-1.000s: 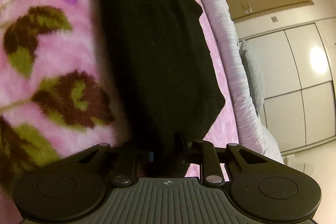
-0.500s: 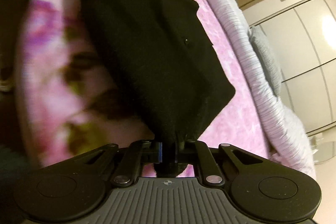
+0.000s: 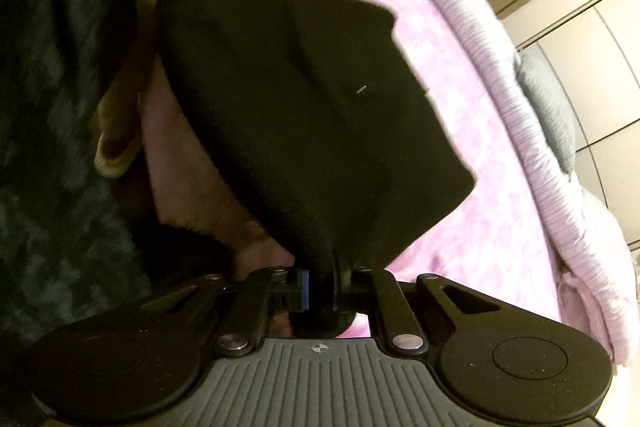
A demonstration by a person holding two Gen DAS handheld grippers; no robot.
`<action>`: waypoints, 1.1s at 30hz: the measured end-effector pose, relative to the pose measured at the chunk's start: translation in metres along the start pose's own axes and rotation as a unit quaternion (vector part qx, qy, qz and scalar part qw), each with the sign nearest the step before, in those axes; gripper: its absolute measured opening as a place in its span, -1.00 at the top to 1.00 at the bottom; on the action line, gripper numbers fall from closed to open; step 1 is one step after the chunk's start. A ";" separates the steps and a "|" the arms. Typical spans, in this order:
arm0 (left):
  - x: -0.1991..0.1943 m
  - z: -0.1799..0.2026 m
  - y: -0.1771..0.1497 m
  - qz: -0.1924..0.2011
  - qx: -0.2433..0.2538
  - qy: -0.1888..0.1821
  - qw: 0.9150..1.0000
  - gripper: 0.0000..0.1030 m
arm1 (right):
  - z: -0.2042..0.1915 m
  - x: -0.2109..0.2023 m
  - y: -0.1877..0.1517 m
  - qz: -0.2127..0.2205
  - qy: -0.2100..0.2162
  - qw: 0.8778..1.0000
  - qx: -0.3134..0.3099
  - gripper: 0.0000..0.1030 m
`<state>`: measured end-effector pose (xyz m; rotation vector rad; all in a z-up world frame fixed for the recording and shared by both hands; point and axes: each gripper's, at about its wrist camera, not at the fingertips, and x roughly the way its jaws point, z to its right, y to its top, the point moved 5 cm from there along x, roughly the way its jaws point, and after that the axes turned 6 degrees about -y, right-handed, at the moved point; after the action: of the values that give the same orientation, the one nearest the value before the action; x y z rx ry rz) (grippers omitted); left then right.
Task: Fold clothes
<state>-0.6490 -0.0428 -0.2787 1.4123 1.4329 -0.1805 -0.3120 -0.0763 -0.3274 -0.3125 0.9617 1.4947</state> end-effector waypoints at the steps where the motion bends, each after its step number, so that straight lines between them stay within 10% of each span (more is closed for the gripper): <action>1: 0.002 -0.014 0.008 0.005 -0.005 -0.005 1.000 0.68 | 0.015 -0.001 0.005 0.009 0.001 1.000 0.009 0.82; 12: 0.138 -0.201 0.068 0.024 -0.169 -0.036 0.985 0.29 | 0.186 0.126 0.049 0.022 0.044 0.988 0.146 0.73; 17: 0.214 -0.272 0.041 0.022 -0.377 -0.035 0.925 0.34 | 0.240 0.231 0.040 -0.034 0.040 0.954 0.295 0.54; 23: 0.227 -0.260 -0.006 0.054 -0.501 -0.111 0.857 0.28 | 0.269 0.269 -0.014 -0.016 0.134 0.833 0.537 -0.02; 27: 0.234 -0.254 -0.022 0.066 -0.570 -0.149 0.805 0.20 | 0.276 0.268 -0.034 0.002 0.165 0.782 0.601 -0.07; 29: 0.243 -0.250 -0.023 0.061 -0.574 -0.147 0.803 0.22 | 0.279 0.270 -0.041 0.007 0.166 0.765 0.622 -0.07; 33: 0.252 -0.247 -0.012 0.063 -0.545 -0.105 0.829 0.35 | 0.277 0.268 -0.044 -0.013 0.155 0.758 0.634 -0.07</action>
<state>-0.7263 0.2908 -0.3646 0.4903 0.9461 0.5005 -0.2294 0.3013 -0.3602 0.4452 1.9915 0.4800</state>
